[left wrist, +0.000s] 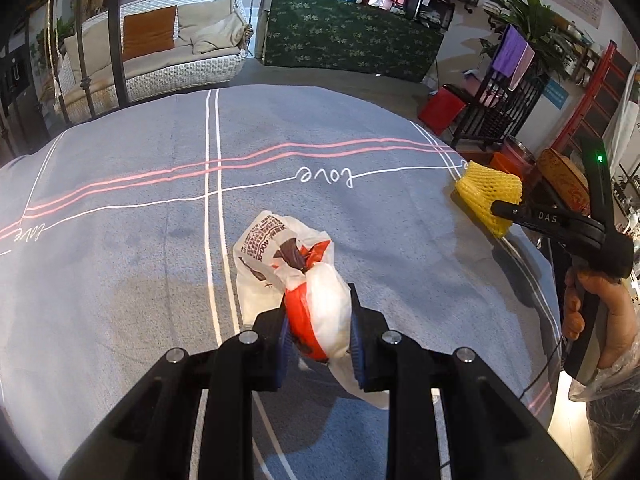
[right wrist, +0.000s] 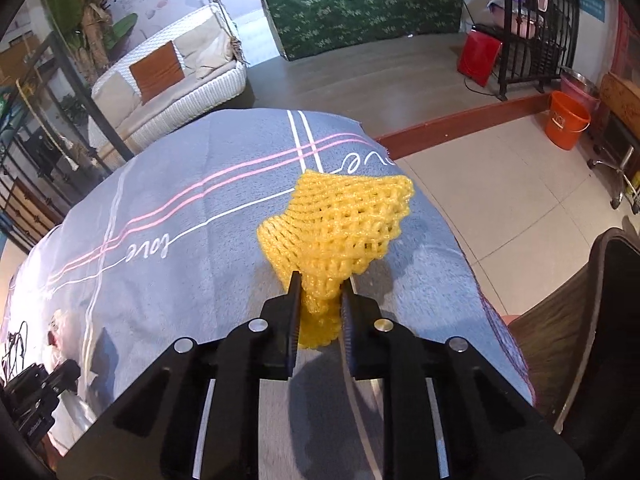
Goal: Collect trash
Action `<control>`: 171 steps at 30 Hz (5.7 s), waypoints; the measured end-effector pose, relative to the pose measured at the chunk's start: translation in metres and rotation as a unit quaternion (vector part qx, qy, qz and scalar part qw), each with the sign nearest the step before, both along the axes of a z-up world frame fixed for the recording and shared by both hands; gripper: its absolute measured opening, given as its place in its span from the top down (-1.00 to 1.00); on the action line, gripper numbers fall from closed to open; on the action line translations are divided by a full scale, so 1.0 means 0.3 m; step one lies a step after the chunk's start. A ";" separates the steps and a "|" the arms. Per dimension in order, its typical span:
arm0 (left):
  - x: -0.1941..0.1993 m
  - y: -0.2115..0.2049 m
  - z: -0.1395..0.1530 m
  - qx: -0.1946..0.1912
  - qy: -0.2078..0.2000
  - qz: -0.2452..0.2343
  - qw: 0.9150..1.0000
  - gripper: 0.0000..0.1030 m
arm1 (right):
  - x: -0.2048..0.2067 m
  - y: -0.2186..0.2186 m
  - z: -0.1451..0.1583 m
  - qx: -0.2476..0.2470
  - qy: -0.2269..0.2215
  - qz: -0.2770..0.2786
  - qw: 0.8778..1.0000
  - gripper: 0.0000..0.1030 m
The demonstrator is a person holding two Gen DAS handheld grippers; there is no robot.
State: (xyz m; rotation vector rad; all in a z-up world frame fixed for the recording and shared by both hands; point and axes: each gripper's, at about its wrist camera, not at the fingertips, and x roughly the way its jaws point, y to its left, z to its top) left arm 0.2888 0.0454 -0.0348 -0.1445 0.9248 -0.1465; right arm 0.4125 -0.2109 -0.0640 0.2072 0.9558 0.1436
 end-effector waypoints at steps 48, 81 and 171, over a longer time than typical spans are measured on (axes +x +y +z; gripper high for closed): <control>-0.274 -0.843 0.035 -0.059 -0.011 -0.245 0.968 0.53 | -0.685 -0.707 -0.019 -0.045 -0.022 -0.180 0.982 0.64; -0.295 -1.023 -0.068 -0.030 0.028 -0.316 0.948 0.53 | -0.544 -0.828 -0.200 -0.099 0.101 -0.205 0.969 -0.27; -0.622 -0.322 0.127 0.022 -0.166 -0.050 0.985 -0.90 | -1.256 -0.065 0.168 -0.155 -0.240 -0.236 0.929 -0.90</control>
